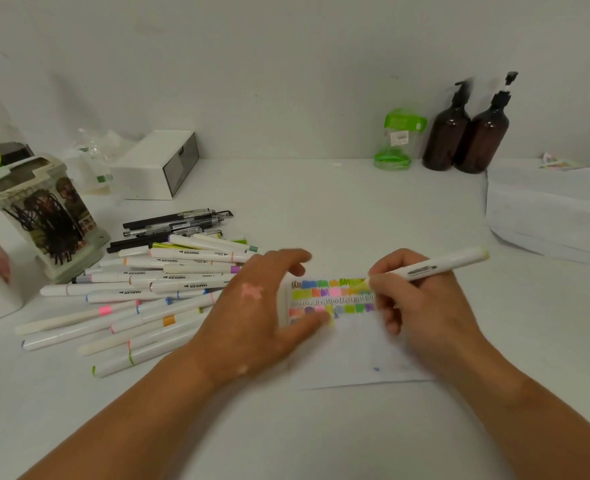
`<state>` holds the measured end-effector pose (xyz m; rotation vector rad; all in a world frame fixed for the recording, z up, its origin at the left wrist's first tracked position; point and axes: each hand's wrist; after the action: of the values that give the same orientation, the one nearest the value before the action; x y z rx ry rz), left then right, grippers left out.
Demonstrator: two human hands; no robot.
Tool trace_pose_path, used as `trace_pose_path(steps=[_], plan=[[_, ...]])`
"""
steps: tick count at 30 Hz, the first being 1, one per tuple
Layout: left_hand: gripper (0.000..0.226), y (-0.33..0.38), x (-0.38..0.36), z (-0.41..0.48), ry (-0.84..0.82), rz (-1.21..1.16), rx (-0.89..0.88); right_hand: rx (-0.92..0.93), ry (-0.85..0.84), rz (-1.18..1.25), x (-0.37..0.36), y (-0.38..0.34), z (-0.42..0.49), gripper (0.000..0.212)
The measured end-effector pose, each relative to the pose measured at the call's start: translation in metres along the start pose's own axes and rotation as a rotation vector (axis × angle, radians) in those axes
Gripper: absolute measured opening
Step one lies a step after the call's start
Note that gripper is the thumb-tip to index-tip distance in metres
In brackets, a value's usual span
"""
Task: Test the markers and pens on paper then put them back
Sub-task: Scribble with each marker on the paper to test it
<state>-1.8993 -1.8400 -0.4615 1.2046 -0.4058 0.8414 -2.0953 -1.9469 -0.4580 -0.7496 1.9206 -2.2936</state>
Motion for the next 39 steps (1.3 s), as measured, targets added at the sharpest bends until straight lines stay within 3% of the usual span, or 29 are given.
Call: trace_pose_path(steps=[2,7,13,18,22,25,34,39], plan=[[0.036,0.0,0.005,0.001,0.107,-0.23,0.072,-0.02,0.028,0.187,0.007,-0.004,0.005,0.007],[0.036,0.001,0.002,-0.001,0.166,-0.416,0.156,-0.019,-0.056,0.321,0.01,-0.004,0.007,0.007],[0.027,0.0,0.0,0.0,0.198,-0.834,0.298,-0.044,-0.138,0.53,0.008,-0.006,0.006,0.008],[0.024,-0.002,0.002,0.001,0.188,-0.719,0.322,0.039,-0.141,0.43,0.008,-0.007,0.004,0.007],[0.024,0.002,0.002,0.001,0.154,-0.776,0.307,0.087,-0.184,0.385,0.007,-0.008,0.002,0.012],[0.025,0.005,0.0,-0.001,0.133,-0.779,0.274,0.086,-0.21,0.357,0.004,-0.009,-0.001,0.023],[0.026,0.012,-0.004,-0.003,0.107,-0.736,0.209,0.109,-0.263,0.262,-0.002,-0.011,-0.005,0.021],[0.025,0.01,-0.005,-0.003,0.141,-0.598,0.122,0.086,-0.273,0.274,-0.002,-0.008,-0.004,0.025]])
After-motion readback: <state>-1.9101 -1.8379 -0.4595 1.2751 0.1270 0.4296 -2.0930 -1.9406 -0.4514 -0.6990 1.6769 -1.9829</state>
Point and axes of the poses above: each hand's wrist, its own z-axis towards the middle knuckle, its own x-axis out of the back of the hand, y = z × x, and after that the axes turned 10 degrees about -z, right-handed
